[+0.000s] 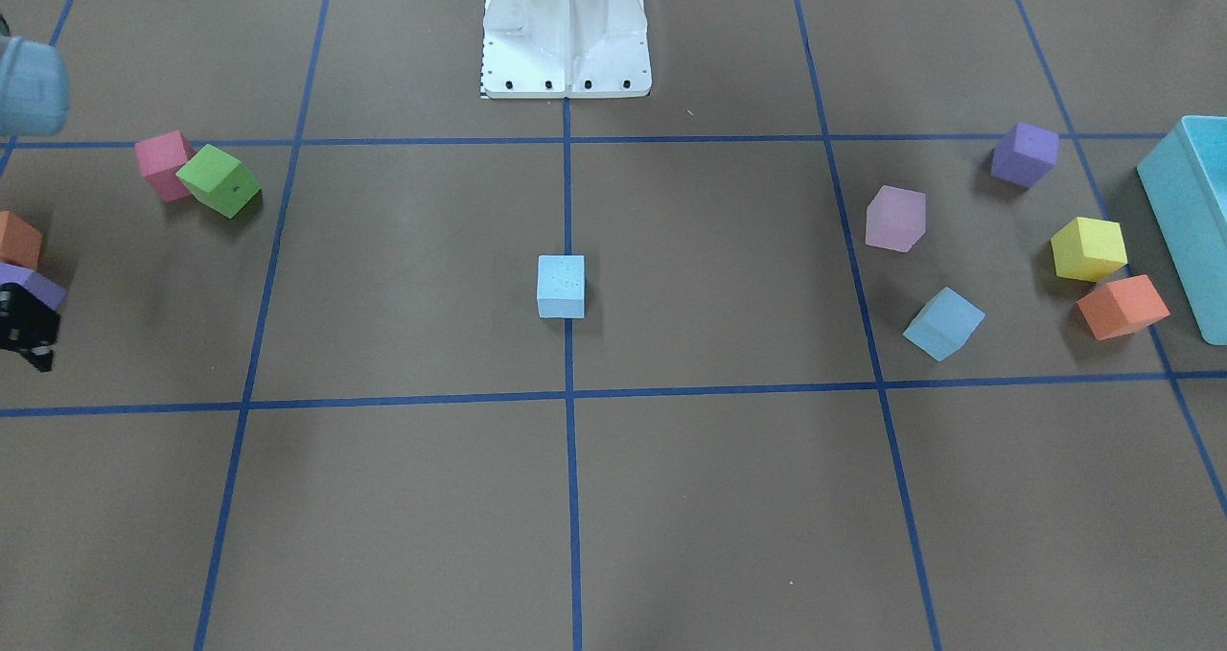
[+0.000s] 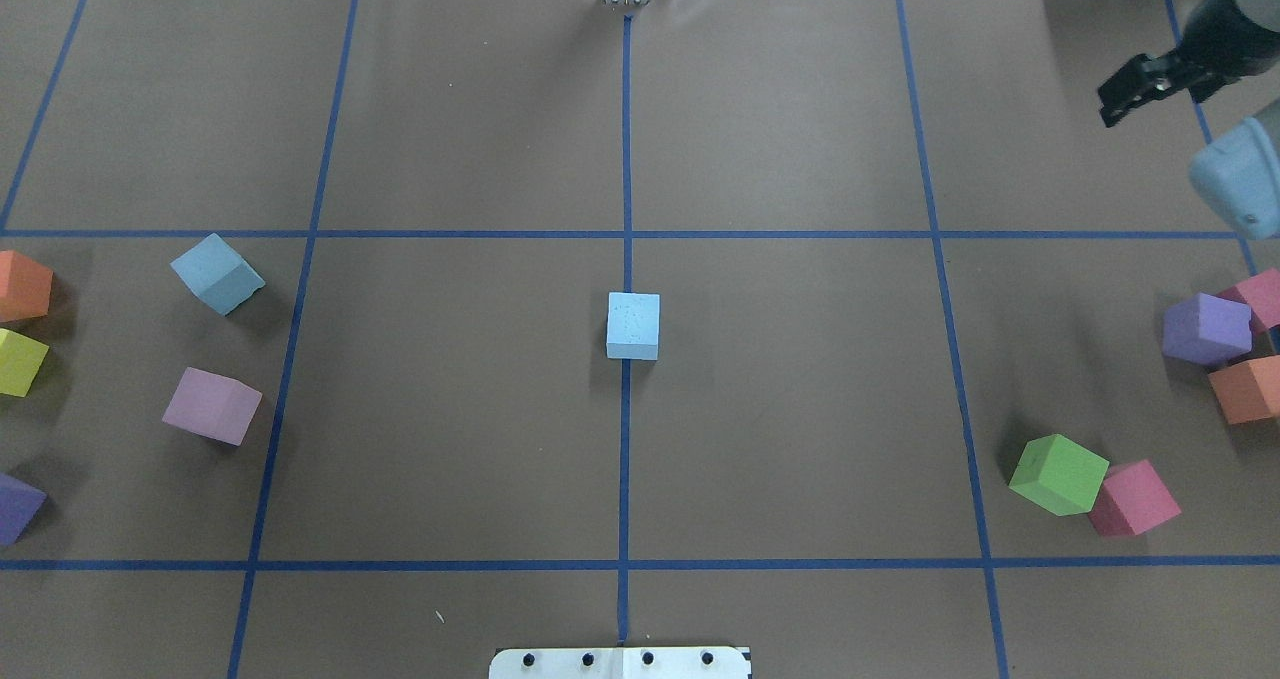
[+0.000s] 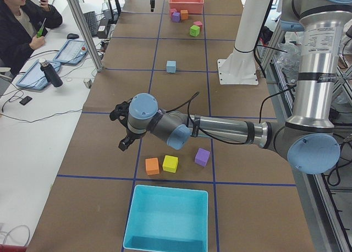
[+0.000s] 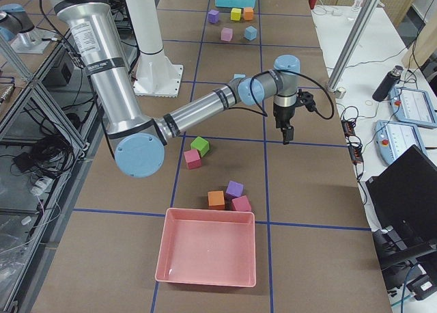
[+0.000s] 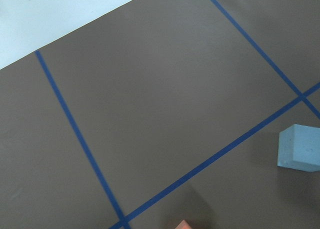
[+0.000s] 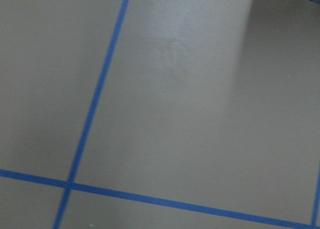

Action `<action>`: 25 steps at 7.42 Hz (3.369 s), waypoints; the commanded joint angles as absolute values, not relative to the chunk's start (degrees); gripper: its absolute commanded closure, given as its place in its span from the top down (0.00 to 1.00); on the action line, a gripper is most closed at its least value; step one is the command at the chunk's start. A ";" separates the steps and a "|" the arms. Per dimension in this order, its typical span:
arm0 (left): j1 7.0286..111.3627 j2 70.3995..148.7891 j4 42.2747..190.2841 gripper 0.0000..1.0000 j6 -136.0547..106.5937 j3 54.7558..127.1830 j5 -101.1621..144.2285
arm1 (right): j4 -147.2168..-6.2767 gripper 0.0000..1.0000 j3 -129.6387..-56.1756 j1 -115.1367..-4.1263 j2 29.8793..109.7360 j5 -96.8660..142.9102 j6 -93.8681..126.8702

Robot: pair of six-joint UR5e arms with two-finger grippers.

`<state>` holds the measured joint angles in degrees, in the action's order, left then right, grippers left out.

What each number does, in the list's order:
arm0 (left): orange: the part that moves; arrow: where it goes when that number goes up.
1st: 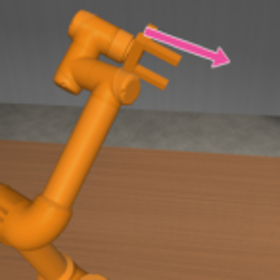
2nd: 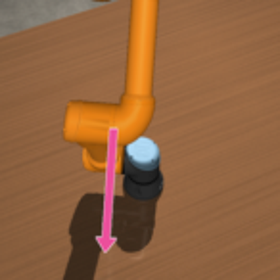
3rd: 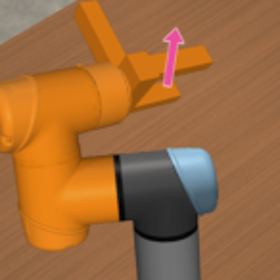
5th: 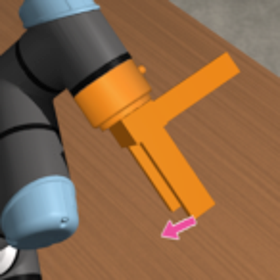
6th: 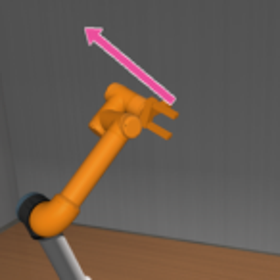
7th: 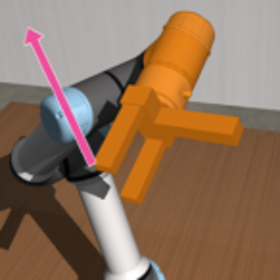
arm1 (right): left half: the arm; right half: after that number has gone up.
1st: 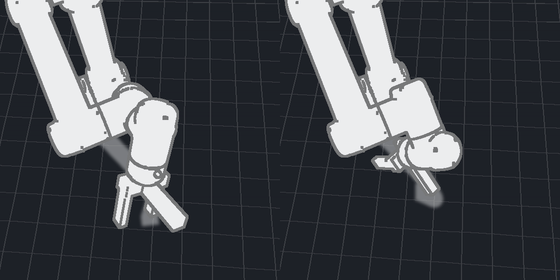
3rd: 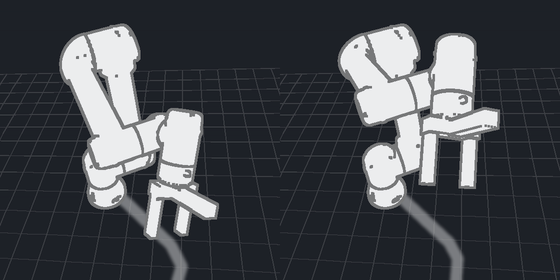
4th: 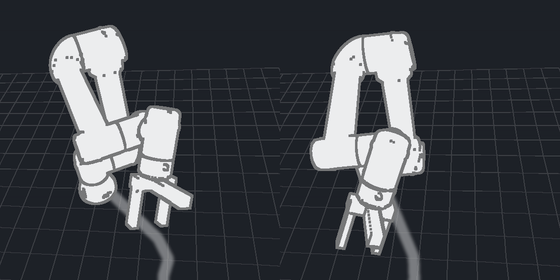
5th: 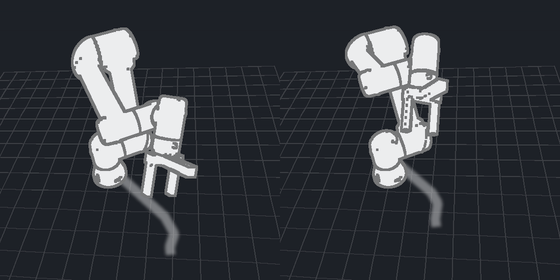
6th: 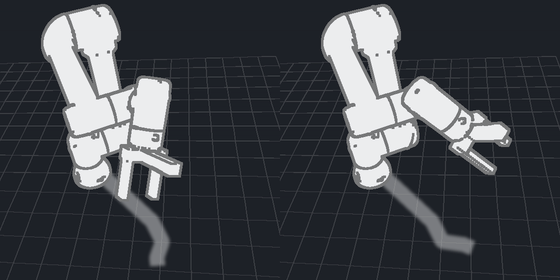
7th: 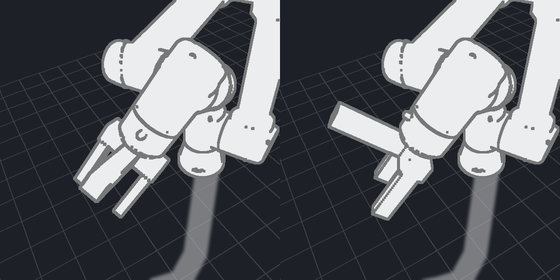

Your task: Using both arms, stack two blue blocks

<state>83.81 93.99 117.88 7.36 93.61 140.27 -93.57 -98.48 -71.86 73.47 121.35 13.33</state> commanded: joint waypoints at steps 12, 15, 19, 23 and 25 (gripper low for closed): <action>60.84 103.44 126.54 0.97 -7.91 85.62 135.00 | -83.85 1.00 -96.68 -88.77 102.13 125.24 -1.50; 58.29 103.01 126.39 0.98 -8.17 84.29 134.74 | -83.76 1.00 -96.68 -88.77 101.95 125.33 -1.32; 56.08 102.66 126.21 0.97 -8.35 83.76 130.78 | -83.85 1.00 -96.50 -88.68 101.78 125.42 -1.05; 54.58 102.66 125.86 0.40 -8.52 81.74 128.94 | -83.85 1.00 -96.24 -88.68 101.69 125.42 -0.97; 54.58 102.74 126.21 0.12 -8.44 82.44 129.11 | -83.85 1.00 -96.24 -88.68 101.51 125.51 -0.97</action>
<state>54.65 102.67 125.97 -8.49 82.00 129.06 -83.85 -96.27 -88.71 101.62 125.44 -0.97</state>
